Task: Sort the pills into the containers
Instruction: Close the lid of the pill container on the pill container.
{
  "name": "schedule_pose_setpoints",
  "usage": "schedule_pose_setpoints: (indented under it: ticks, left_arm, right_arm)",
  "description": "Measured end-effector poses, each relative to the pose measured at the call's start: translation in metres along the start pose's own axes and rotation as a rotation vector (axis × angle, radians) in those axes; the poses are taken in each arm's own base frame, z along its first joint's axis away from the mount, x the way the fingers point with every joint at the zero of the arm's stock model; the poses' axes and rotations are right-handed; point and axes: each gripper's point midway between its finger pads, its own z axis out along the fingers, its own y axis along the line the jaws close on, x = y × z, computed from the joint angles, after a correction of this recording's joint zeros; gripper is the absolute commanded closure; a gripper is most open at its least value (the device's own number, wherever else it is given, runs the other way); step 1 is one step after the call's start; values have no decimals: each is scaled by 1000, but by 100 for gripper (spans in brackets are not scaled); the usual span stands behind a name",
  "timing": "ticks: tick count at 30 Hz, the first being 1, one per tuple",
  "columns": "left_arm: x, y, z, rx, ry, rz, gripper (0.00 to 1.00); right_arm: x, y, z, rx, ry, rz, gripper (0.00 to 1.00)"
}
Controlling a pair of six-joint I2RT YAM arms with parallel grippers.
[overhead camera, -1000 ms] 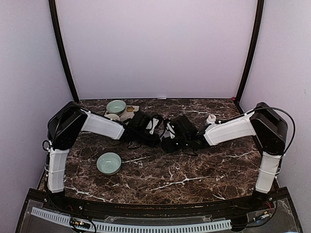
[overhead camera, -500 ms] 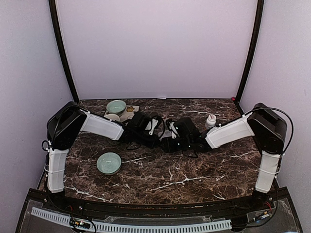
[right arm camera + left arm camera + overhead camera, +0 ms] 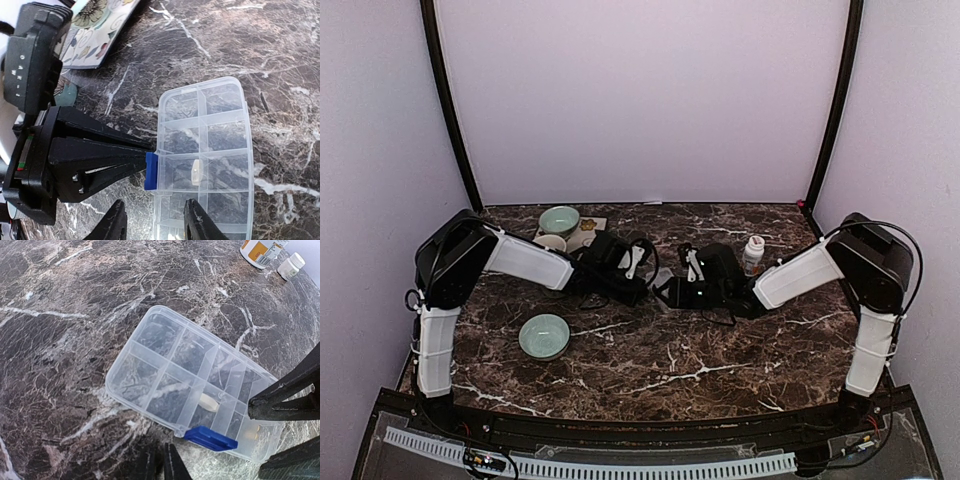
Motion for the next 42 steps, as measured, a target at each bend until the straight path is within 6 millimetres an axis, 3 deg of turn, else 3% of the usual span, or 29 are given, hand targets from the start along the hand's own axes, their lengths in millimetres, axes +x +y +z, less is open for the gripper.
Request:
schedule_pose_setpoints:
  ticks: [8, 15, 21, 24, 28, 32, 42]
  left_arm:
    - [-1, 1, -10, -12, -8, 10, 92]
    - [-19, 0, -25, -29, -57, 35, 92]
    - [-27, 0, -27, -38, -68, 58, 92]
    - [-41, -3, -28, -33, -91, 69, 92]
    - [-63, -7, -24, -22, -129, 82, 91]
    - [-73, -6, -15, -21, -135, 89, 91]
    - [-57, 4, 7, -29, -74, 84, 91]
  right_arm:
    - [-1, -4, -2, -27, -9, 81, 65]
    - [-1, -6, -2, -26, -8, 128, 71]
    - [-1, -6, 0, -24, -6, 145, 74]
    - [-2, -6, 1, -23, -7, 148, 75]
    - [-3, -6, 3, -19, -6, 149, 75]
    - [-5, -7, 4, -16, -6, 154, 76]
    - [-8, -8, 8, -8, -7, 161, 78]
